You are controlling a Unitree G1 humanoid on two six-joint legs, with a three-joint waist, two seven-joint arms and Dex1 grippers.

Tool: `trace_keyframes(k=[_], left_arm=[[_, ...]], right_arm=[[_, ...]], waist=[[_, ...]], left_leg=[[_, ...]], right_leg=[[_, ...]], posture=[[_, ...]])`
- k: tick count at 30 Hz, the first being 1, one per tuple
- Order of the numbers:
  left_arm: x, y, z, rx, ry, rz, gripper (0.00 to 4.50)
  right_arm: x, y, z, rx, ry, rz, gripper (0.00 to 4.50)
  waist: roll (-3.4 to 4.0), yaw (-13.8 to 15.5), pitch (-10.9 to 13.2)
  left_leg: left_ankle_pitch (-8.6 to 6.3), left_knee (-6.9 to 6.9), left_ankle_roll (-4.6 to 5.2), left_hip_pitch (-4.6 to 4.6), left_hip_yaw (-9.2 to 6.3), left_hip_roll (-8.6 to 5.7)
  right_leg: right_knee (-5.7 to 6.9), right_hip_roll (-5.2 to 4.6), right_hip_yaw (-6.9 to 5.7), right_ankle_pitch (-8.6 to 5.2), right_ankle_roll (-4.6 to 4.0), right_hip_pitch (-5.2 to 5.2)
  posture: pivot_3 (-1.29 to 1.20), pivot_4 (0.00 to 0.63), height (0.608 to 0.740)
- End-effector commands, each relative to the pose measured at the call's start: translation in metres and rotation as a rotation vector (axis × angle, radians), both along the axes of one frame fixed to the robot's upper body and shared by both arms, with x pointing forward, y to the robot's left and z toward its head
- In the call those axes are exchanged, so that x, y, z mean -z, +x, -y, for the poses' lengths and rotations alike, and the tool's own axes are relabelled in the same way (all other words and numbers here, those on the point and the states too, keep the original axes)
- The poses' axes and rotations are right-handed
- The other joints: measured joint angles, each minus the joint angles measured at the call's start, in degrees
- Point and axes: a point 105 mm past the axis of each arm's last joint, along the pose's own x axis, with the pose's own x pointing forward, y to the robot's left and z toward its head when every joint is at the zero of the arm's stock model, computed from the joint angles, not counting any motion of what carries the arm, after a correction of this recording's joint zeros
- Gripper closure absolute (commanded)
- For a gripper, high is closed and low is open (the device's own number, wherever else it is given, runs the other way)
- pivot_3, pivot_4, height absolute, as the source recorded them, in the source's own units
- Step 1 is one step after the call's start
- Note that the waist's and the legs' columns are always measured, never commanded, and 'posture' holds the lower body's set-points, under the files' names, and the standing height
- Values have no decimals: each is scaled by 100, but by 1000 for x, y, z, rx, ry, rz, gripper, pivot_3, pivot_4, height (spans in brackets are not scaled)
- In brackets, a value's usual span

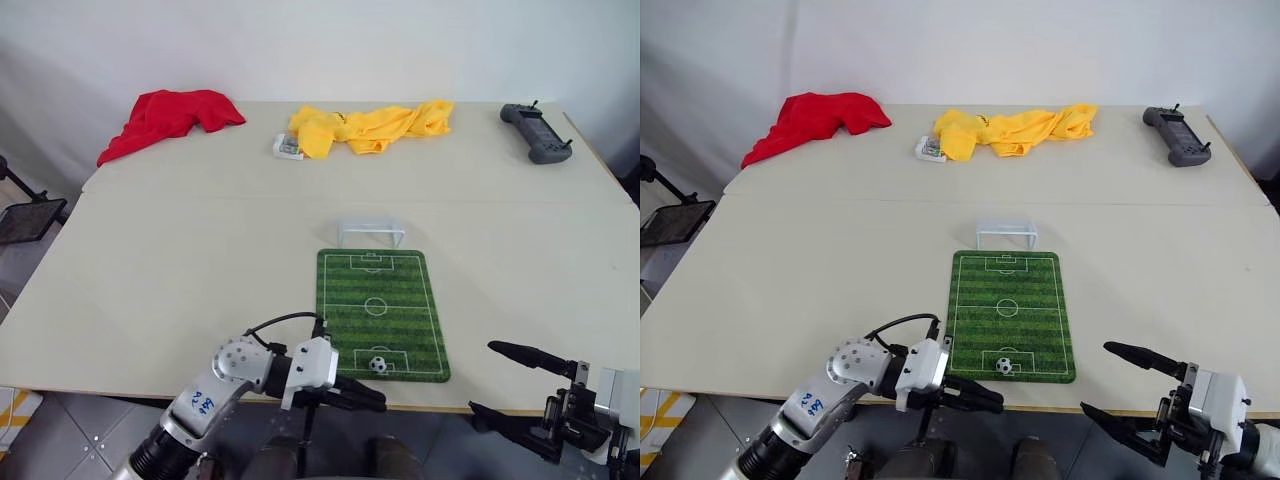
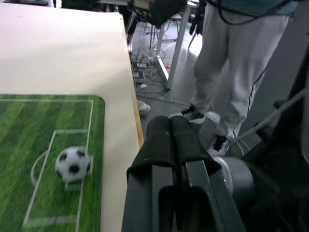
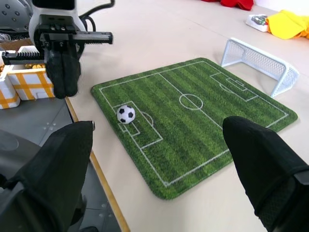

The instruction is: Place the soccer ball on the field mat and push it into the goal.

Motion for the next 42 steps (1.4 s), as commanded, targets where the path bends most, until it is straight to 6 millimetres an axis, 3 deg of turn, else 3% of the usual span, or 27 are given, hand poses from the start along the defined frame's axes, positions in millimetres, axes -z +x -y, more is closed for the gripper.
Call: trace_keyframes(k=[1, 8, 15, 21, 25, 28, 30, 33, 36, 42], left_arm=[[-3, 6, 8, -64, -5, 3, 4483], [11, 11, 13, -74, 92, -17, 4483], [6, 25, 22, -129, 78, 14, 4483], [13, 39, 16, -173, 132, 73, 4483], [7, 62, 17, -275, 121, 150, 4483], [-14, 90, 17, -423, 25, 250, 4483], [-37, 113, 8, -592, -82, 326, 4483], [-48, 128, -16, -763, -142, 339, 4483], [-42, 126, -39, -823, -151, 279, 4483], [-34, 102, -95, -867, -204, 126, 4483]], right_arm=[[-7, -3, 1, -6, -16, 13, 0], [-7, -3, -3, 0, -5, 13, 0], [-7, -1, -4, 8, 1, 22, 0], [-12, 5, -7, 19, 18, 69, 0], [-15, 12, -8, 34, 28, 97, 0], [-15, 15, -8, 46, 42, 109, 0], [-14, 15, -10, 50, 48, 109, 0], [-12, 15, -11, 70, 65, 112, 0], [-13, 19, -8, 117, 93, 131, 0], [-23, 42, 7, 288, 194, 218, 0]], waist=[[0, 6, 0], [0, 12, 0], [-1, 18, 0], [0, 10, 0], [-1, 14, 0], [-2, 32, 1], [-4, 32, 2], [-4, 13, 2], [-2, -29, 1], [-3, -71, 2]], left_leg=[[0, 0, 0, 0, 0, 0], [0, 1, 0, -1, 0, -2], [0, 0, 0, -1, -1, -2], [0, 1, 0, 0, 0, -2], [0, 4, 0, -1, 1, -3], [1, 6, 0, -3, -1, -4], [1, 5, -1, -4, -1, -4], [1, 2, -2, -4, -1, -3], [-1, -2, -5, -3, 8, 0], [2, 3, -10, -14, 9, 1]], right_leg=[[0, 0, 0, 0, 0, 0], [-1, -1, -1, 0, 0, 0], [-1, -1, -2, 0, 0, 0], [0, 0, -2, 0, 0, 0], [0, 0, -1, 0, 1, 1], [1, 0, -3, 1, 2, 0], [1, 0, -4, 1, 3, -2], [8, 1, -4, 2, 5, -8], [29, 2, 2, 3, 6, -25], [41, 0, 6, 2, 5, -41]], posture=[[0, 150, 740], [0, 150, 740], [0, 150, 740], [0, 150, 740], [0, 150, 740], [0, 150, 740], [0, 150, 740], [0, 150, 740], [0, 150, 740], [0, 150, 740]])
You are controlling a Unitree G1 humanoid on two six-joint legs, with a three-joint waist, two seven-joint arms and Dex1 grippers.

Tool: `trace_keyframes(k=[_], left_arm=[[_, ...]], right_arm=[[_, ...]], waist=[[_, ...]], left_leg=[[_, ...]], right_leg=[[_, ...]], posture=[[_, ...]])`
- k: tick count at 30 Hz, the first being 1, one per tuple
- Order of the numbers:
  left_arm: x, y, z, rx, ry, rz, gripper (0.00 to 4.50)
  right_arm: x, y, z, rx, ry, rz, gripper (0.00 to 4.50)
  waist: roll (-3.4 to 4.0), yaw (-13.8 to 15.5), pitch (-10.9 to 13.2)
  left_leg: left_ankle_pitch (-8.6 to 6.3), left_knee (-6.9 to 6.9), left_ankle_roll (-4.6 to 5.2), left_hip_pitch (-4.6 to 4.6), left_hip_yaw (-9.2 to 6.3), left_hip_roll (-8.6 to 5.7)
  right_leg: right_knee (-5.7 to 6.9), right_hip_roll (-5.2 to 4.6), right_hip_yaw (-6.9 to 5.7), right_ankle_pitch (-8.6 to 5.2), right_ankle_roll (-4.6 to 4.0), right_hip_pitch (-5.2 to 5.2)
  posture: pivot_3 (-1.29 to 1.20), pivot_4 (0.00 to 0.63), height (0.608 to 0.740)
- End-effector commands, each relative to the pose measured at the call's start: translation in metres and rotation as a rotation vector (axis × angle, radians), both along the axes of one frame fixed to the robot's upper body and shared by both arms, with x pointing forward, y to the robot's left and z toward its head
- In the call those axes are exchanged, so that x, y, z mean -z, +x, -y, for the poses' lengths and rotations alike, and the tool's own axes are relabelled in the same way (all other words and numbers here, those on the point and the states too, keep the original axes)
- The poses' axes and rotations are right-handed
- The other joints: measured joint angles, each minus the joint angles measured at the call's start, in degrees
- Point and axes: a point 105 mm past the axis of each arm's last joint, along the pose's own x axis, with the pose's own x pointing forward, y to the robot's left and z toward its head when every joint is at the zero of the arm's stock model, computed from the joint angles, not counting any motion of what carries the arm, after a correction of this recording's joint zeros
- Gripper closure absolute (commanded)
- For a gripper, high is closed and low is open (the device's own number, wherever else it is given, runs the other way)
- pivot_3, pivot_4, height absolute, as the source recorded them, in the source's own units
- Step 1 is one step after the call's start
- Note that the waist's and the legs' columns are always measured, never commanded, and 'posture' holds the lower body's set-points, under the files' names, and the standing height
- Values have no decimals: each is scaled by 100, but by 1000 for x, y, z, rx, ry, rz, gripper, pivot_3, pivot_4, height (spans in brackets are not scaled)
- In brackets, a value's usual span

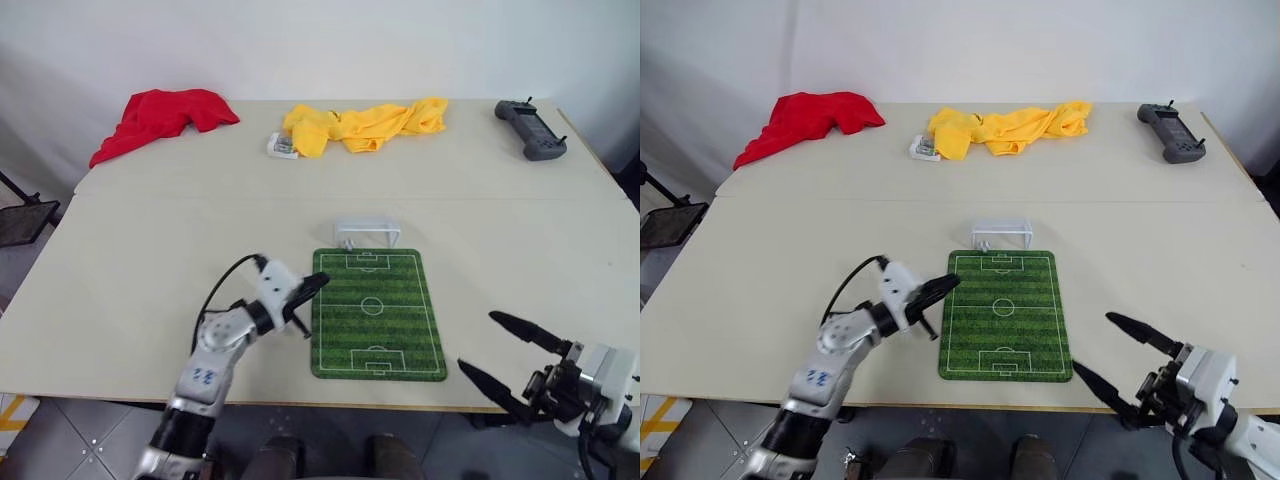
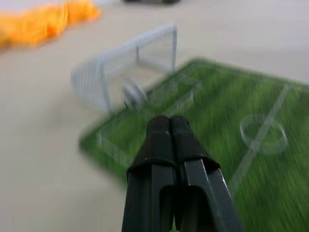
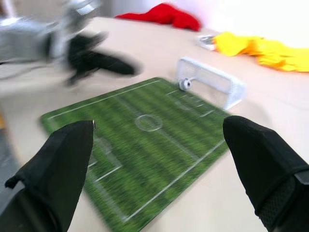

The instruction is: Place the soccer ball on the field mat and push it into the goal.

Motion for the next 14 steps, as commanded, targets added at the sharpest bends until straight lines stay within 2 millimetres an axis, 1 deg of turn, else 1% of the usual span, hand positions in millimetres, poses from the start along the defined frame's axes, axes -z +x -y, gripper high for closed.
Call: trace_keyframes(k=[1, 4, 6, 9, 11, 13, 14], left_arm=[[-24, -13, -28, 5, -46, 77, 4483], [-24, -18, -56, -45, -44, 83, 4483], [-25, -17, -72, -92, -44, 86, 4483], [-32, -10, -94, -190, -66, 92, 4483], [-40, -6, -104, -265, -107, 96, 4483], [-39, -3, -109, -315, -105, 60, 4483], [-41, -6, -111, -319, -88, 72, 4483]], right_arm=[[-9, 9, 12, 97, 47, 67, 0], [-6, 15, 15, 127, 74, 64, 0], [-4, 20, 19, 155, 100, 59, 0], [-3, 24, 19, 142, 95, 62, 0], [-2, 27, 20, 132, 85, 63, 0], [-1, 30, 21, 122, 69, 65, 0], [0, 31, 22, 114, 56, 65, 0]], waist=[[1, -19, 0], [2, -30, -1], [2, -31, -1], [2, -55, -1], [2, -72, -1], [2, -80, -1], [2, -80, -1]], left_leg=[[1, 1, -1, 0, 0, 0], [3, -1, -3, 3, -1, -1], [3, -2, -2, 3, -2, -3], [3, -2, -2, 3, -2, -3], [3, -3, -2, 4, -2, -2], [3, -3, -2, 5, -2, -1], [3, -4, -2, 5, -2, -2]], right_leg=[[1, -1, 1, 0, -1, 1], [0, -2, 0, -2, -3, 4], [-1, -3, -1, -2, -4, 5], [-1, -3, -1, -2, -3, 5], [1, -1, -1, -2, -3, 3], [3, 0, -1, -2, -3, 3], [3, 0, 0, -2, -3, 2]], posture=[[0, 150, 740], [0, 150, 740], [0, 150, 740], [0, 150, 740], [0, 150, 740], [0, 150, 740], [0, 150, 740]])
